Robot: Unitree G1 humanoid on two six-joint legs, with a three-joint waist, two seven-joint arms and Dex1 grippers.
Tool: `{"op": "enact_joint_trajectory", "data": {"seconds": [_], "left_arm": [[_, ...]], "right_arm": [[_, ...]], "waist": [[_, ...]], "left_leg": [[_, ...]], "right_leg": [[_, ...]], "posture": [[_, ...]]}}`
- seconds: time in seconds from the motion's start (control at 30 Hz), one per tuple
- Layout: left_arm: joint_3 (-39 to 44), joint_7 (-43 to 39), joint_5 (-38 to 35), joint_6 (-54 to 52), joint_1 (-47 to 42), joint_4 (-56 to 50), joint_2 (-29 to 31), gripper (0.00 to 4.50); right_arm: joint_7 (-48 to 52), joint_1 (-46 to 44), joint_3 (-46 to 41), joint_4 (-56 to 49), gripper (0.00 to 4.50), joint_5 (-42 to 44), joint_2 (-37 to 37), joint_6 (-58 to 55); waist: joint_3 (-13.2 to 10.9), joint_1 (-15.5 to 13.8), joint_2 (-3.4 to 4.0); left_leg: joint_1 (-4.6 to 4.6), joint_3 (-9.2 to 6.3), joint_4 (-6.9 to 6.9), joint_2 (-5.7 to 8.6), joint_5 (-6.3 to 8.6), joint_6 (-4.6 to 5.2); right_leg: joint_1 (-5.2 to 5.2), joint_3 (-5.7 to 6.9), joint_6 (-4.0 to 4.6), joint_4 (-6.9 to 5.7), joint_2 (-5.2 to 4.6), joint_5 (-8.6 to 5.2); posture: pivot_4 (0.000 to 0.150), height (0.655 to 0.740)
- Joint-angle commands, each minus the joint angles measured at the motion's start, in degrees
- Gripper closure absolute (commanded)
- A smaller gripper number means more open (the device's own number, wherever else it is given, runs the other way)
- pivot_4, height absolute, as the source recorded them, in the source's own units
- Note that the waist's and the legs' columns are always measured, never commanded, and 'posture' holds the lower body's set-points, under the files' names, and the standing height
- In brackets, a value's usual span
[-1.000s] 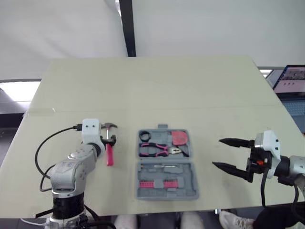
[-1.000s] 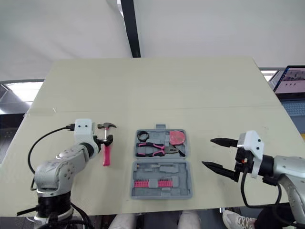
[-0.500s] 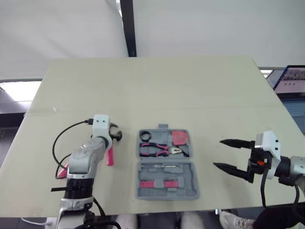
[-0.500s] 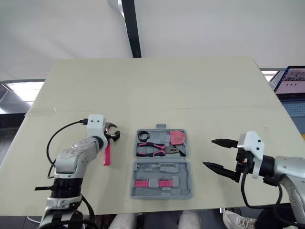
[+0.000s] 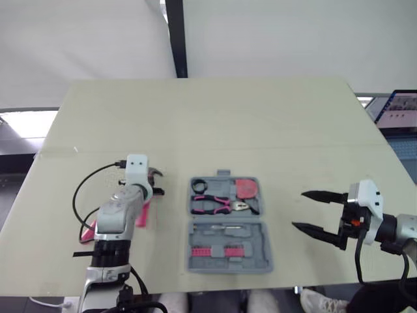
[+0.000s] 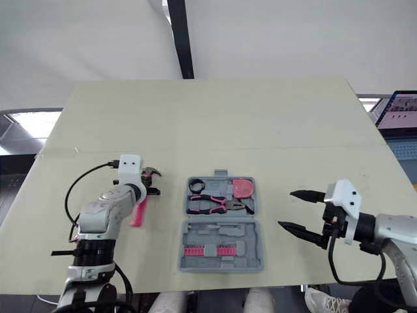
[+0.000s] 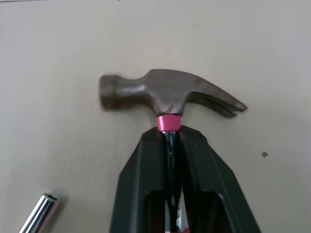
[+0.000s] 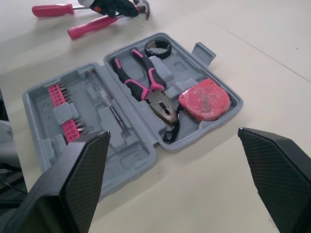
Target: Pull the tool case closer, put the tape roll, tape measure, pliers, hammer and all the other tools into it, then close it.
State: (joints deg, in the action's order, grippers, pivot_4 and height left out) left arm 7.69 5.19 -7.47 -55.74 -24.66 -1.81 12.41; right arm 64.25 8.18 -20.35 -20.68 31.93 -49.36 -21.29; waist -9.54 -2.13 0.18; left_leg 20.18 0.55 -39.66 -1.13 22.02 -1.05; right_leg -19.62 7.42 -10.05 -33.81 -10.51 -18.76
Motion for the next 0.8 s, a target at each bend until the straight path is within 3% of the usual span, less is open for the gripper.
{"op": "enact_joint_trajectory", "data": {"seconds": [0.03, 0.3, 0.43, 0.57, 0.8], "left_arm": [[-0.6, -0.7, 0.6, -0.5, 0.4, 0.0, -0.3, 4.46], [-3.7, -9.0, 0.2, -0.4, 3.5, -6.9, 6.4, 4.46], [-1.9, -18.3, -7.3, -2.4, 7.7, -17.8, 8.8, 4.46], [-4.3, -30.2, -14.1, -2.2, 12.9, -29.9, 16.2, 4.46], [-5.2, -40.1, -21.9, -2.4, 17.1, -40.7, 25.0, 4.46]], "right_arm": [[-0.2, -0.2, -0.8, -1.3, 0.00, 0.1, -1.0, 0.2], [-0.1, -0.2, -0.6, -1.1, 0.00, 0.5, -0.6, 0.2], [0.2, -0.1, -0.5, -1.0, 0.00, 0.4, -0.5, 0.4], [0.6, -0.4, 0.4, -0.9, 0.00, 0.1, -0.8, 0.5], [2.3, 0.9, 1.3, -1.8, 0.00, 0.2, -1.2, 1.5]], "waist": [[0.0, -0.1, 0.00], [0.0, 0.4, 0.00], [0.0, 0.6, -0.01], [-0.1, 0.7, -0.03], [-0.1, 0.6, 0.02]], "left_leg": [[0.00, 0.00, 0.00, 0.00, 0.00, 0.00], [0.02, 0.01, 0.04, 0.00, 0.00, 0.00], [0.05, 0.00, 0.06, -0.01, 0.00, 0.00], [0.10, -0.01, 0.05, -0.03, 0.00, 0.00], [0.07, -0.01, 0.06, -0.04, 0.00, 0.00]], "right_leg": [[0.00, 0.00, 0.00, 0.00, 0.00, 0.00], [-0.05, 0.00, 0.00, 0.01, 0.01, 0.00], [-0.08, 0.00, 0.00, 0.02, 0.00, 0.00], [-0.11, 0.00, 0.00, 0.05, 0.00, 0.00], [-0.05, -0.02, 0.01, 0.07, 0.00, 0.00]], "posture": [[0.150, 0.7400], [0.150, 0.7400], [0.150, 0.7400], [0.150, 0.7400], [0.150, 0.7400]]}}
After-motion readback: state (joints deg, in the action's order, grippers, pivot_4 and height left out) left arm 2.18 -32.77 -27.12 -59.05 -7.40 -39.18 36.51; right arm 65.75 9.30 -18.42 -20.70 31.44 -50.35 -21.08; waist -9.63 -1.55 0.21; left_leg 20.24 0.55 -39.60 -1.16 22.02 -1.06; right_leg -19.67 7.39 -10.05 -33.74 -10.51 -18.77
